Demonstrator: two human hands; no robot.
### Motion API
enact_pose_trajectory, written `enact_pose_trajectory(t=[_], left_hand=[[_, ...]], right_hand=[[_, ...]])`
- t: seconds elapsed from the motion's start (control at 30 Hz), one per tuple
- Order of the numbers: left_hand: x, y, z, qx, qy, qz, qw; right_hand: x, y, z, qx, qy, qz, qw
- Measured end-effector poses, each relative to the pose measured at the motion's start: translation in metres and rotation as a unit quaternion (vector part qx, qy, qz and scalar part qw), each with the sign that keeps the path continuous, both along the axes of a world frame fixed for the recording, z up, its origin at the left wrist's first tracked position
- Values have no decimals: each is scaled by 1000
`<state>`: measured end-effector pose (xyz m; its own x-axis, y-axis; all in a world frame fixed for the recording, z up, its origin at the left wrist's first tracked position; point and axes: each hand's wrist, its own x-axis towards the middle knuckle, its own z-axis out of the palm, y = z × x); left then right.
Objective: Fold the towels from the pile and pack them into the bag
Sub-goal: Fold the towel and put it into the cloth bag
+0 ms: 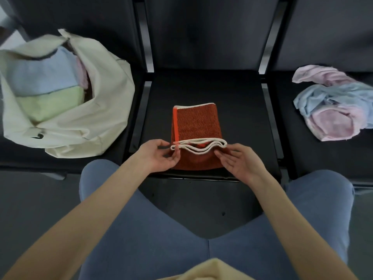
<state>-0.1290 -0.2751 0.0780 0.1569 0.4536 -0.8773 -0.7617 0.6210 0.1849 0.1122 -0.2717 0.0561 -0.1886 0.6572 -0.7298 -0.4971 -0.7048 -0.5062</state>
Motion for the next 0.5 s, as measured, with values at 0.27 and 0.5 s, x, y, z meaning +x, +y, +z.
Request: enact_pose_trajectory(t=[0.27, 0.5], left_hand=[[18, 35, -27, 2, 38, 48, 998], [17, 10, -49, 276, 416, -281, 819]], right_hand=[[-25, 26, -21, 0, -80, -27, 996], [-28, 14, -35, 321, -434, 237, 808]])
